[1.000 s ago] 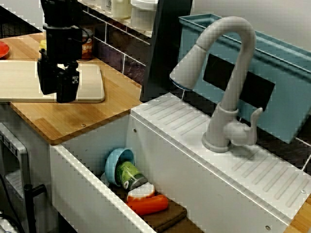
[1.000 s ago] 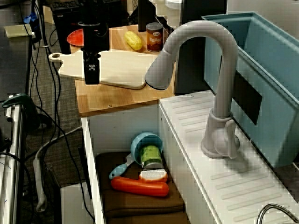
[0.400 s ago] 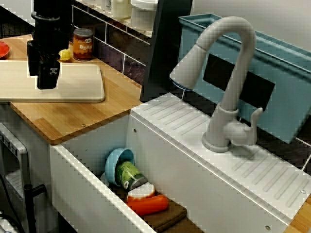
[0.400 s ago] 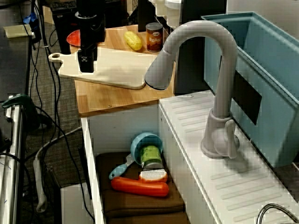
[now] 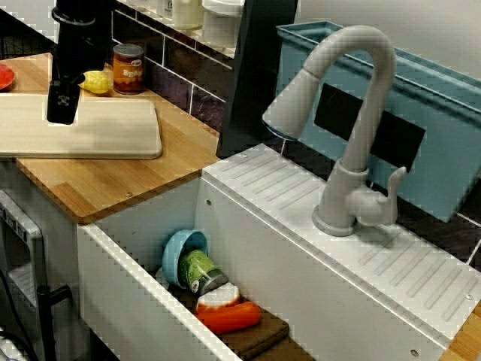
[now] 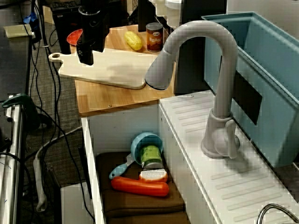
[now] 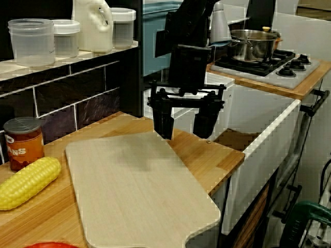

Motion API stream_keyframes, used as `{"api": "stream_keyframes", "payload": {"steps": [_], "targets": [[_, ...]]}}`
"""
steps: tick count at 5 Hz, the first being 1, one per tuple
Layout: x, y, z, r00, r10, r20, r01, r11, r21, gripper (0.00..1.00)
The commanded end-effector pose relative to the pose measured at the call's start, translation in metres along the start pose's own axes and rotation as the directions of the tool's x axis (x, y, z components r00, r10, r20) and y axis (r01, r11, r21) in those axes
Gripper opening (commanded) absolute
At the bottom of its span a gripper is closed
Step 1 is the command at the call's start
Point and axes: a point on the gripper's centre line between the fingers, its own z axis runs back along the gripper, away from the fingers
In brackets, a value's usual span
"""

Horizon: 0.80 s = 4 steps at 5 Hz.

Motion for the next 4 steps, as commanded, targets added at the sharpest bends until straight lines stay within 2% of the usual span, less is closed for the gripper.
{"api": "stream_keyframes", "payload": {"steps": [1, 2, 3, 4], "targets": [[0.003, 0.023, 0.014, 0.984, -0.179, -0.007, 0.179, 0.983, 0.044, 1.00], [0.000, 0.034, 0.013, 0.960, -0.281, 0.014, 0.279, 0.958, 0.071, 1.00], [0.000, 0.041, 0.009, 0.948, -0.318, 0.025, 0.308, 0.934, 0.183, 1.00], [-0.004, 0.050, 0.005, 0.955, -0.292, 0.048, 0.276, 0.938, 0.210, 1.00]]}}
